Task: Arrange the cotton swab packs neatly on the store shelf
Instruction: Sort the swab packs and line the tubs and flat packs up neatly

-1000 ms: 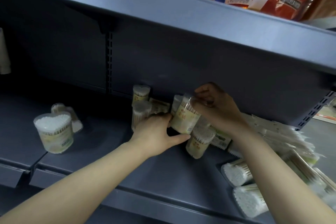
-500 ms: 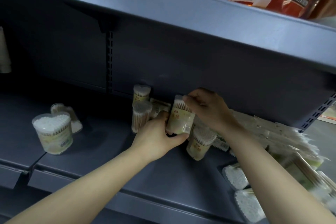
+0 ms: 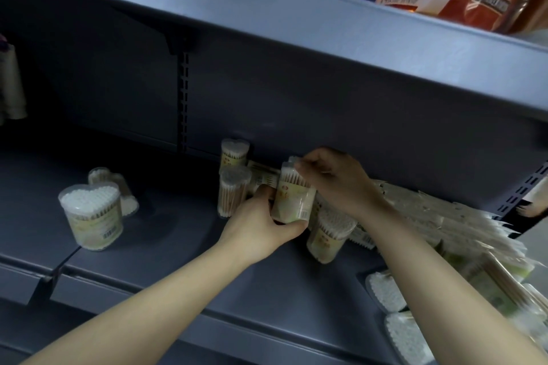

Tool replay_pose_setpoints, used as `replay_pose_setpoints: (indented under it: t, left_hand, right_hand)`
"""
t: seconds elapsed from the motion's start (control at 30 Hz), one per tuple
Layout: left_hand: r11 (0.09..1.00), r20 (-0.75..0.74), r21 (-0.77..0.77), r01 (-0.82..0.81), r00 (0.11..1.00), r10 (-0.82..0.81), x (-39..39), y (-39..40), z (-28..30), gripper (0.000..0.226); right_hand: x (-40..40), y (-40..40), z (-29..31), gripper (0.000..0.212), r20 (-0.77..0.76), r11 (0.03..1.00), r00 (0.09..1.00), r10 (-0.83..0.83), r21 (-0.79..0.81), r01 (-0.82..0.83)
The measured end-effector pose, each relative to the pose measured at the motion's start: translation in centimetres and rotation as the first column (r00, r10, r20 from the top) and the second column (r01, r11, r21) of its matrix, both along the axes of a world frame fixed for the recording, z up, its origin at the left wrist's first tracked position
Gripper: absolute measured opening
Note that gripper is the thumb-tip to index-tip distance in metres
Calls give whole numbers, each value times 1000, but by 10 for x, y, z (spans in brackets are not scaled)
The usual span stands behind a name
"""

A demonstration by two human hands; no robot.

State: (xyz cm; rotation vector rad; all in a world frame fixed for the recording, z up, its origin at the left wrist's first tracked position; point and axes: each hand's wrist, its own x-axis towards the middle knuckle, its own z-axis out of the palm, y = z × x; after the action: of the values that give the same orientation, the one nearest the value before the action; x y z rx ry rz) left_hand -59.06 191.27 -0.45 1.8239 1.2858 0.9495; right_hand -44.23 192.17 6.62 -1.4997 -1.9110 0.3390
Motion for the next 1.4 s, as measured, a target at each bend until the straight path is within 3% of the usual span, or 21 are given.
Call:
replay_pose_setpoints:
  t: [0.2,0.47,0.7,0.83,1.03,1.2,1.4]
  left_hand:
    - [1000,-7,-8,-11,1000,11,4,13,-6,40]
    - [999,-38,-27,-40,999,39,5,17,-27,37]
    - [998,-43,21,-55,998,56,8,15,-34,56]
    - [979,-36,202,-24,999,32,7,13,-28,76]
    - [916,-249,377,138,967,-43,-1,18,-29,71]
    - [890,-371,412,194,928,-31,7,26,-21,71]
    - [905,-517,368,213,856,9,22,30,-11,62]
  right_hand:
    - [1,-7,2,10,-58,999,997,49,21,-47]
    - [30,0,-5,16,-37,994,995,-96,38,98]
    - [40,3,-13,13,5,995,996,-92,23,92]
    - [40,5,-12,13,11,996,996,-85,11,85]
    - [43,8,-18,16,43,995,994,-105,0,105]
    - [45,7,-21,22,187,995,979,-87,-37,96]
    - [47,5,-29,29,168,991,983,-70,-99,87]
